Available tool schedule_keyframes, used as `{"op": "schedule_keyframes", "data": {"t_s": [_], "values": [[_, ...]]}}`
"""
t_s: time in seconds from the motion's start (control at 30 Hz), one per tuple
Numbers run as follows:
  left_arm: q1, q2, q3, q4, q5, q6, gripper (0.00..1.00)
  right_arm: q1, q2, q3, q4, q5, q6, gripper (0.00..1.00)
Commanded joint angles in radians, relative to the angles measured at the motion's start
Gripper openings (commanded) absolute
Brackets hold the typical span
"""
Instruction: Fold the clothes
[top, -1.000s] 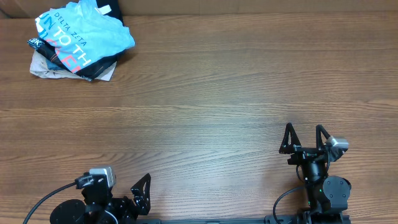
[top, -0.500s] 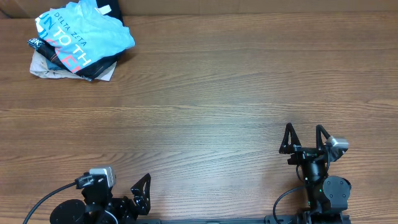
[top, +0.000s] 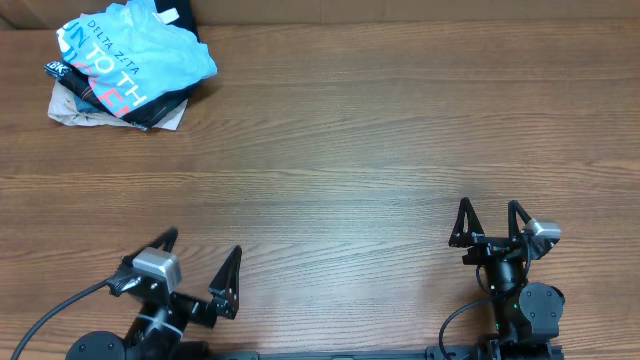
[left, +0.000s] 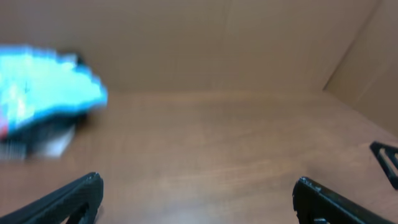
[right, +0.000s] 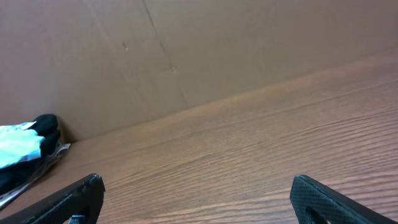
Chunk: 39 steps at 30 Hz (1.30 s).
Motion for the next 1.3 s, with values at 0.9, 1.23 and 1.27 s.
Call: {"op": "schedule_keyframes", "data": {"t_s": [0.9, 1.23, 1.27], "values": [[-0.023, -0.172, -0.713, 0.711, -0.180, 0.095, 1.00, 0.007, -0.012, -0.010, 0.006, 0.006, -0.004, 1.00], [-0.124, -0.172, -0.713, 0.625, -0.295, 0.094, 1.00, 0.007, -0.012, -0.010, 0.006, 0.006, -0.004, 1.00], [-0.122, -0.172, -0.713, 0.626, -0.295, 0.094, 1.00, 0.007, -0.012, -0.010, 0.006, 0.006, -0.004, 1.00]]}}
